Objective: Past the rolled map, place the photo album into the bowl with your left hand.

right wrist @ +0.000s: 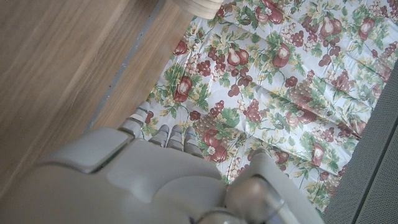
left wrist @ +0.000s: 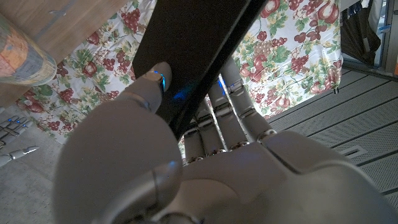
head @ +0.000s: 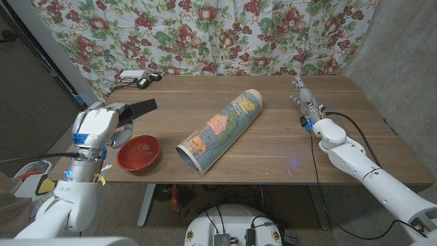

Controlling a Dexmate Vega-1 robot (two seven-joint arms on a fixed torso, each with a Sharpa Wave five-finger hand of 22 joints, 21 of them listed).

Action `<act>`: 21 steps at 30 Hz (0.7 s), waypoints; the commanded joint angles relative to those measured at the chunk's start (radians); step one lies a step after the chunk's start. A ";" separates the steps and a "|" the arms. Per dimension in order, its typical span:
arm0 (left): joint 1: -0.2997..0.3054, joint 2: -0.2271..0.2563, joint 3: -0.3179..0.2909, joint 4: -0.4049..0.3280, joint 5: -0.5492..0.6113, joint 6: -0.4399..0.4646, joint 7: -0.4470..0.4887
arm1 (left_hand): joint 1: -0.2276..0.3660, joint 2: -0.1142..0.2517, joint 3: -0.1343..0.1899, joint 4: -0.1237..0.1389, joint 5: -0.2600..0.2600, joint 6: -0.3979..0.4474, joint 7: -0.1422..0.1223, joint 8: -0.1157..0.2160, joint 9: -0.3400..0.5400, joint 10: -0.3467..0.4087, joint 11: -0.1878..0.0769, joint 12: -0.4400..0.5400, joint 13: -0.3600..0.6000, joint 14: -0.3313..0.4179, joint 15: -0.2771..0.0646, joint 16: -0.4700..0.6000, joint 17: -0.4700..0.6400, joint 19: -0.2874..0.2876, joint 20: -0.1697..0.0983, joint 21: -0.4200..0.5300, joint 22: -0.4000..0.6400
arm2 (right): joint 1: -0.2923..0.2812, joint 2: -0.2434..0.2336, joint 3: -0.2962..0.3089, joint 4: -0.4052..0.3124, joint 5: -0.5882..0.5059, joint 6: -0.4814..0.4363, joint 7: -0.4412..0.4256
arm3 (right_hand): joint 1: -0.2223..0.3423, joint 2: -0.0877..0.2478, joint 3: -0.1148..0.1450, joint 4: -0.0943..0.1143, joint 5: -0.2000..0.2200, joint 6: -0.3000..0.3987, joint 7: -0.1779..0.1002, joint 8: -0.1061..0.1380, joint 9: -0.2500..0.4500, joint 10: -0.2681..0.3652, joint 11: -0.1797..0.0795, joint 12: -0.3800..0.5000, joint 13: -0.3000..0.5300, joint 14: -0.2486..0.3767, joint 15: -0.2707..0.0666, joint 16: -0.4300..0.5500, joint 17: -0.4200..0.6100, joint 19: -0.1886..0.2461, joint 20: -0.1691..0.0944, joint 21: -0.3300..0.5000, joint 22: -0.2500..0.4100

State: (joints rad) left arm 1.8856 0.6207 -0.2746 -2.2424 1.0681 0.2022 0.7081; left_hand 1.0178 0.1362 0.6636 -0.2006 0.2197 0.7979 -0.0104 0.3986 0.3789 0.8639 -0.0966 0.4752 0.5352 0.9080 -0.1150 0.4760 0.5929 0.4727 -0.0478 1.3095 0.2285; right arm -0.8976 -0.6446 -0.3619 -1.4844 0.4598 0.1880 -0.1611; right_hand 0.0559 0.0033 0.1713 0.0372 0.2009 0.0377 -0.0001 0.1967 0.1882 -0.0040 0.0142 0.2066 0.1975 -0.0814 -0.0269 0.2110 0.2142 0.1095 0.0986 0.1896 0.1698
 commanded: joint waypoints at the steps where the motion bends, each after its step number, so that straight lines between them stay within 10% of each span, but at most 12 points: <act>1: 0.028 -0.019 -0.019 0.014 0.026 0.016 0.024 | -0.003 0.027 0.028 0.031 0.006 0.042 -0.023 0.006 0.001 0.042 -0.041 -0.005 0.006 0.004 -0.100 -0.002 0.001 -0.009 -0.007 0.005 -0.002 | -0.007 -0.004 0.005 -0.015 -0.002 -0.012 -0.010 | 0.005 0.002 -0.003 -0.001 0.003 0.003 -0.004 0.002 0.003 -0.001 -0.007 -0.003 0.004 -0.005 -0.010 0.000 -0.001 0.005 0.000 0.002 0.003; 21: 0.067 0.022 -0.077 0.042 0.060 0.003 -0.014 | 0.005 -0.017 0.036 0.017 0.035 0.125 -0.025 0.026 -0.016 0.112 -0.042 -0.006 -0.014 0.021 -0.111 -0.014 -0.013 -0.017 -0.017 0.012 -0.035 | -0.014 -0.007 0.012 -0.029 -0.005 -0.015 -0.021 | 0.005 0.003 -0.004 -0.001 0.003 0.004 -0.004 0.003 0.003 -0.001 -0.007 -0.003 0.004 -0.003 -0.010 0.000 -0.001 0.005 0.001 0.002 0.003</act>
State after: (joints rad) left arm 1.9312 0.6134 -0.3108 -2.2206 1.1118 0.2233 0.7183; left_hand 1.0174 0.1353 0.6708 -0.2078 0.2450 0.8070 -0.0086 0.3987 0.3609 0.8948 -0.0734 0.4641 0.5240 0.9144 -0.1163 0.4611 0.5785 0.4579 -0.0447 1.3171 0.1951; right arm -0.9021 -0.6455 -0.3568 -1.5010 0.4549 0.1791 -0.1727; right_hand 0.0560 0.0031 0.1713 0.0373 0.2009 0.0377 -0.0001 0.1968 0.1882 -0.0040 0.0142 0.2066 0.1975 -0.0814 -0.0269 0.2110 0.2143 0.1095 0.0986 0.1896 0.1698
